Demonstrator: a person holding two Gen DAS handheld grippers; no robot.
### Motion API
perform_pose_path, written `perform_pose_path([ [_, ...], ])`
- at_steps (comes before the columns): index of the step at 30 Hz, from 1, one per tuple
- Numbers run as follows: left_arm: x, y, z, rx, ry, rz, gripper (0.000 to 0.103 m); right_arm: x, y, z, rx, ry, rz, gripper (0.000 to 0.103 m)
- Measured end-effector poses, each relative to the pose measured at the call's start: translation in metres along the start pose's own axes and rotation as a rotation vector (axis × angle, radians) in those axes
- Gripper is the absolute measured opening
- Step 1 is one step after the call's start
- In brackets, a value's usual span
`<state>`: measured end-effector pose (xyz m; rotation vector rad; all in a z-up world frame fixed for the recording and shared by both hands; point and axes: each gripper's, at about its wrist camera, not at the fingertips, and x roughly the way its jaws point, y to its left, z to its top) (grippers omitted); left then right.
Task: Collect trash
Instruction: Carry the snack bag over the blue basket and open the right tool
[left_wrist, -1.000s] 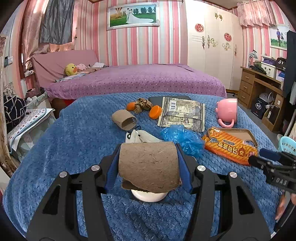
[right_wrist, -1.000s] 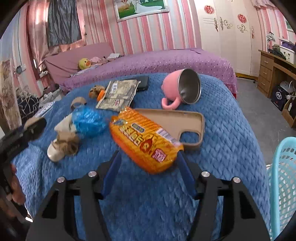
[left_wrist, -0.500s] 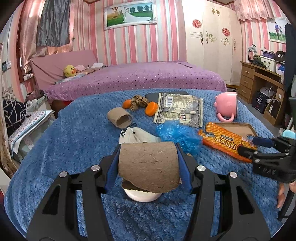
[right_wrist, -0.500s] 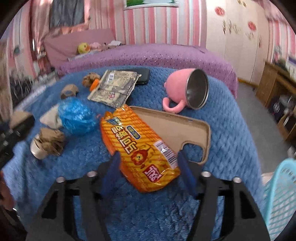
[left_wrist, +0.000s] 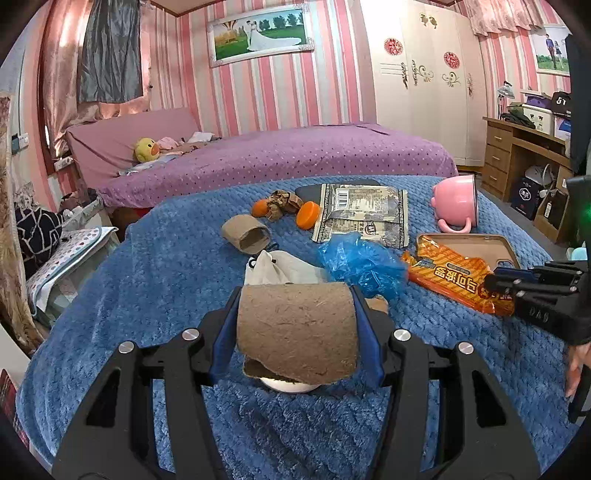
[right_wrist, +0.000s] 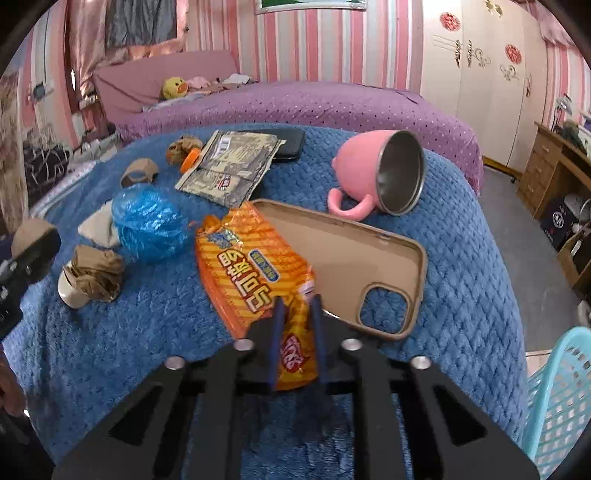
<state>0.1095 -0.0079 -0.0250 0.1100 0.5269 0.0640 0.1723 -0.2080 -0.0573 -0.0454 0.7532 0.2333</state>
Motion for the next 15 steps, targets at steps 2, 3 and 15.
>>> perform_pose_path([
  [2, -0.001, -0.001, -0.001, 0.007, -0.006, 0.011, 0.055, -0.004, -0.003, -0.001, 0.009, -0.016, 0.021, 0.006],
  [3, -0.002, -0.002, -0.001, 0.007, -0.008, 0.015, 0.055, -0.006, -0.003, -0.001, 0.009, -0.026, 0.021, 0.005],
  [15, -0.017, -0.035, 0.016, 0.001, -0.037, -0.006, 0.055, -0.066, -0.061, -0.003, 0.053, -0.144, 0.022, 0.004],
])
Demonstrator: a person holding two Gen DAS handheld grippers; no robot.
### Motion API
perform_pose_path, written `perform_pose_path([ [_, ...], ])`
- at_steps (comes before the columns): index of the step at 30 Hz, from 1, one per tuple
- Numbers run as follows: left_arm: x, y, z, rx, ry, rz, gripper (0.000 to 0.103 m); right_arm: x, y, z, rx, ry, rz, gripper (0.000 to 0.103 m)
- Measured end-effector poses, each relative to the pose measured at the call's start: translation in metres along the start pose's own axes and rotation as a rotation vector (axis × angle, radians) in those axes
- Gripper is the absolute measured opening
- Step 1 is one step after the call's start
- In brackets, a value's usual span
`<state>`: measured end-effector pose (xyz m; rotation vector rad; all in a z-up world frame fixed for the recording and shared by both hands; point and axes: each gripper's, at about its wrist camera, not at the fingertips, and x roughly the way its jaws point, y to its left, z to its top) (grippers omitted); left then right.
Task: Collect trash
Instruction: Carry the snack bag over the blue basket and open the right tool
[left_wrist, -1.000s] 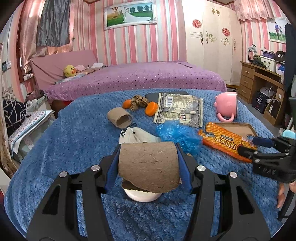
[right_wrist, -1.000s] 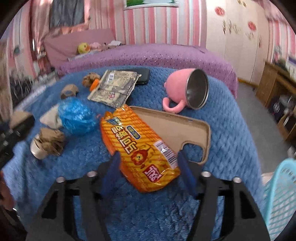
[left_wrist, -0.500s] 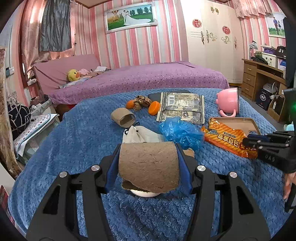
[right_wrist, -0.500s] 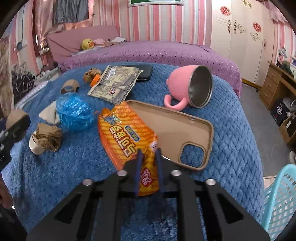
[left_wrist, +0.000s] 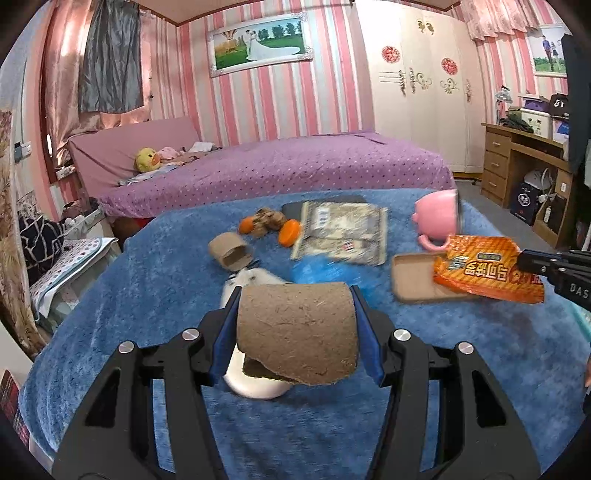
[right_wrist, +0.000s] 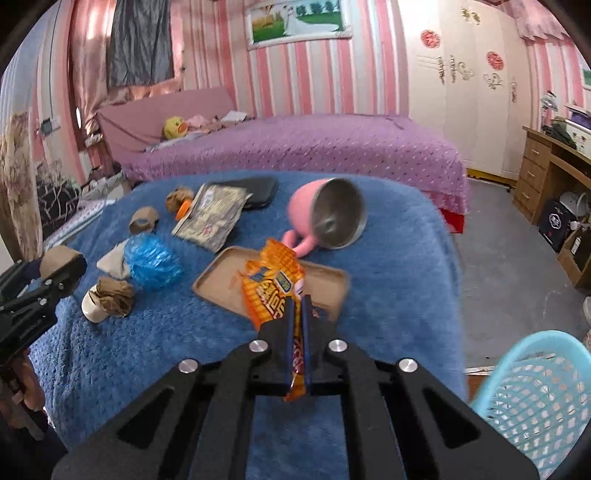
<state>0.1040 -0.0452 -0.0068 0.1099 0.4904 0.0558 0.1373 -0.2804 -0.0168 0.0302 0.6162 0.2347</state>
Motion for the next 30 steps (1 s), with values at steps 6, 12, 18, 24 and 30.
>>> perform_pose_path([
  [6, -0.008, -0.053, 0.014, 0.006, -0.017, -0.074, 0.055, -0.046, -0.049, -0.004, 0.037, -0.05, -0.068, 0.004],
  [12, -0.018, -0.129, 0.014, 0.059, -0.021, -0.184, 0.055, -0.097, -0.103, -0.018, 0.062, -0.093, -0.163, 0.004],
  [18, -0.03, -0.202, 0.004, 0.065, 0.006, -0.315, 0.055, -0.13, -0.166, -0.046, 0.145, -0.088, -0.246, 0.004],
  [24, -0.037, -0.262, -0.004, 0.127, 0.023, -0.38, 0.055, -0.138, -0.204, -0.072, 0.173, -0.038, -0.342, 0.004],
  [30, -0.039, -0.299, 0.001, 0.145, 0.04, -0.417, 0.055, -0.15, -0.234, -0.091, 0.213, -0.022, -0.406, 0.004],
])
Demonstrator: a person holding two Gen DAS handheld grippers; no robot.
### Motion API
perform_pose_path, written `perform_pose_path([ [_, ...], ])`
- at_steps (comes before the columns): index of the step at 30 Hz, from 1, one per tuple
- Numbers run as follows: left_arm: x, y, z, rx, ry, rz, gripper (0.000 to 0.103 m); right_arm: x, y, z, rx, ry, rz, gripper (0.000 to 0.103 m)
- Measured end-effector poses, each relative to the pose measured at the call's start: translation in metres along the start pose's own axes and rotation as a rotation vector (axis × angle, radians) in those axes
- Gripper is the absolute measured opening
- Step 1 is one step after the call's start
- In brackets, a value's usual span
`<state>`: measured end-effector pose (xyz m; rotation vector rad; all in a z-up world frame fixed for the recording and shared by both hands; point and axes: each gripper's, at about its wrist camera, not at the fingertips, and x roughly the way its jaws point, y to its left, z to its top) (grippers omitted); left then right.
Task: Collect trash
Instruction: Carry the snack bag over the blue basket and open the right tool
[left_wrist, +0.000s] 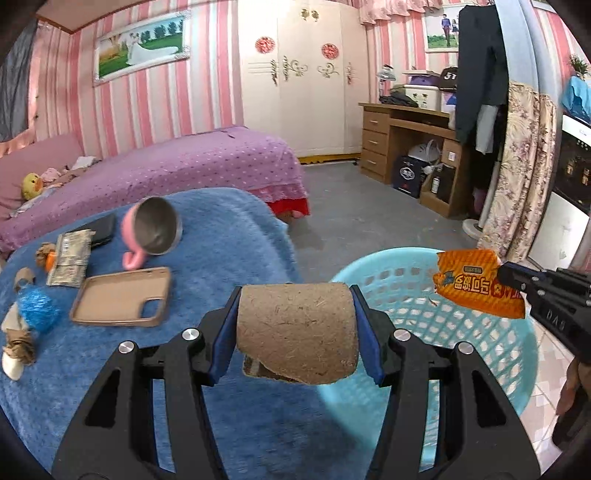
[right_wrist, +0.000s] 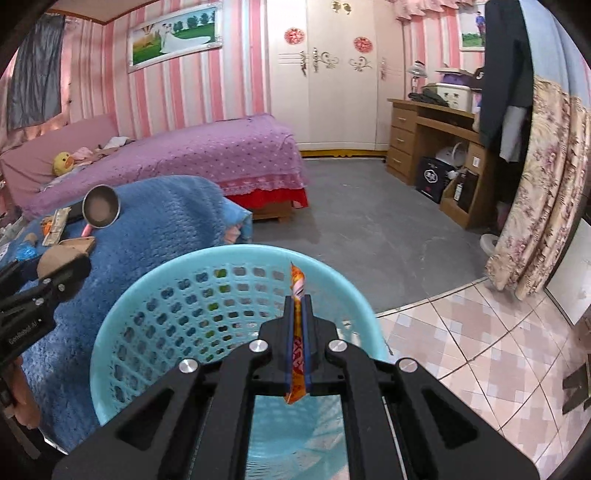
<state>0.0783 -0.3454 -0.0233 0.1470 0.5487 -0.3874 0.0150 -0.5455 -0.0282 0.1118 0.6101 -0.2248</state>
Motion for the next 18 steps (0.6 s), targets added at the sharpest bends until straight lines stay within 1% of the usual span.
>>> perform_pose_path([
  [4, 0.009, -0.016, 0.005, 0.024, 0.008, -0.01, 0.055, 0.004, -0.002, -0.001, 0.005, 0.004, -0.016, 0.004],
  [6, 0.014, -0.022, 0.007, 0.03, 0.02, -0.027, 0.055, 0.003, -0.002, 0.0, 0.0, 0.003, -0.017, 0.004],
  [8, 0.017, -0.025, 0.01, 0.031, 0.025, -0.037, 0.057, 0.004, -0.002, 0.001, 0.001, -0.003, -0.015, 0.004],
  [9, 0.019, -0.025, 0.011, 0.03, 0.025, -0.038, 0.06, 0.005, -0.003, 0.001, 0.005, -0.004, -0.016, 0.004],
  [10, 0.022, -0.025, 0.013, 0.035, 0.037, -0.045, 0.068, 0.006, -0.003, 0.001, 0.01, -0.004, -0.017, 0.004],
  [11, 0.024, -0.025, 0.013, 0.037, 0.044, -0.043, 0.075, 0.006, -0.001, 0.0, 0.012, -0.004, -0.019, 0.004],
  [13, 0.025, -0.022, 0.015, 0.034, 0.047, -0.021, 0.08, 0.007, 0.0, -0.001, 0.017, -0.005, -0.021, 0.004],
  [15, 0.024, -0.015, 0.016, 0.03, 0.041, -0.011, 0.082, 0.006, 0.001, -0.001, 0.017, -0.007, -0.023, 0.004],
  [17, 0.022, -0.005, 0.017, 0.011, 0.03, 0.011, 0.088, 0.006, 0.003, 0.0, 0.017, -0.007, -0.021, 0.004],
  [18, 0.02, 0.001, 0.017, 0.0, 0.025, 0.02, 0.089, 0.007, 0.004, 0.0, 0.017, -0.007, -0.019, 0.004],
])
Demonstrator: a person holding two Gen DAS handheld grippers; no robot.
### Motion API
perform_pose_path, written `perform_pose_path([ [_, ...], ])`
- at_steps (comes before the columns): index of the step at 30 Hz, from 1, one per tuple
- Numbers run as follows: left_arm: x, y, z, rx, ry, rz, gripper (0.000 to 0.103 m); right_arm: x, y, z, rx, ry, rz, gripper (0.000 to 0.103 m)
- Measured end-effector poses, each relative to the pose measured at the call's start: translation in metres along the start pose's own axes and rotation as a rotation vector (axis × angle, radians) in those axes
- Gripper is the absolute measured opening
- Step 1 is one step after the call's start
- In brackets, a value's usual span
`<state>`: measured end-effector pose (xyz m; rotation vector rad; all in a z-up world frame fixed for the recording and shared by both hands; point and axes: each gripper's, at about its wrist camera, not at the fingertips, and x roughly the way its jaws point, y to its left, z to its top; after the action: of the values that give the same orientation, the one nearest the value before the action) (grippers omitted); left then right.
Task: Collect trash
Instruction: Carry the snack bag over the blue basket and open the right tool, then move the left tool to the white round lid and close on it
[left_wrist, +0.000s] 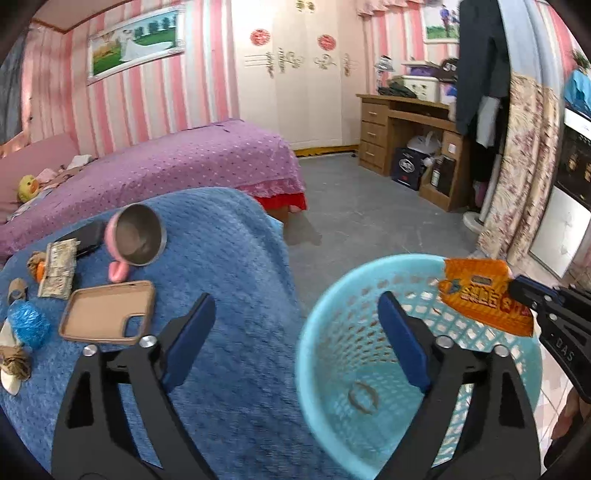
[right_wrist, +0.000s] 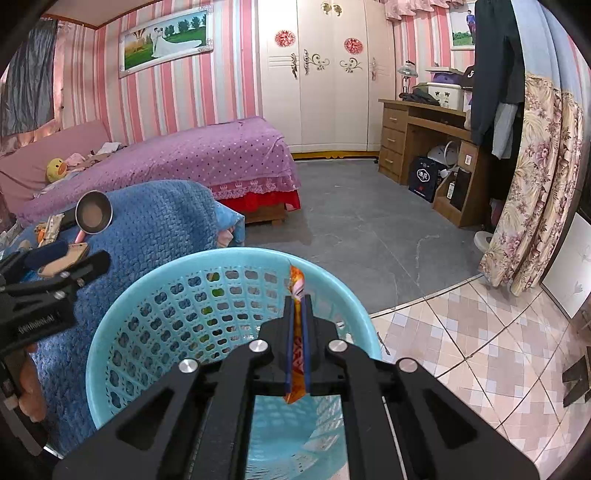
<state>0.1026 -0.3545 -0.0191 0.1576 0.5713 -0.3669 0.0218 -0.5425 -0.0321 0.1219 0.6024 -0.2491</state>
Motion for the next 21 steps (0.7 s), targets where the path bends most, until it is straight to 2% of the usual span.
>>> perform_pose_path([
  [4, -0.006, 0.02, 0.001, -0.026, -0.006, 0.022, 0.091, 0.002, 0.01, 0.004, 0.012, -0.008, 0.008, 0.005],
  [8, -0.017, 0.038, 0.001, -0.033, -0.023, 0.052, 0.093, 0.006, 0.022, 0.006, 0.001, -0.004, -0.029, 0.007],
  [10, -0.022, 0.047, 0.001, -0.036, -0.029, 0.065, 0.093, 0.009, 0.028, 0.006, 0.002, 0.009, -0.042, 0.021],
  [11, -0.026, 0.054, 0.002, -0.038, -0.03, 0.074, 0.093, 0.01, 0.03, 0.006, 0.006, 0.007, -0.054, 0.043],
  [12, -0.028, 0.058, 0.001, -0.039, -0.031, 0.079, 0.094, 0.009, 0.033, 0.007, 0.007, 0.003, -0.064, 0.059],
  [14, -0.034, 0.07, 0.001, -0.042, -0.036, 0.094, 0.094, 0.006, 0.038, 0.009, 0.014, -0.01, -0.081, 0.062],
  [16, -0.041, 0.083, 0.0, -0.052, -0.042, 0.107, 0.094, 0.003, 0.043, 0.011, 0.03, -0.019, -0.087, 0.07],
  [18, -0.049, 0.101, -0.001, -0.072, -0.046, 0.12, 0.095, 0.001, 0.046, 0.013, 0.039, -0.035, -0.097, 0.085],
  [21, -0.06, 0.124, -0.004, -0.092, -0.05, 0.142, 0.096, -0.003, 0.059, 0.019, 0.033, -0.061, -0.115, 0.094],
])
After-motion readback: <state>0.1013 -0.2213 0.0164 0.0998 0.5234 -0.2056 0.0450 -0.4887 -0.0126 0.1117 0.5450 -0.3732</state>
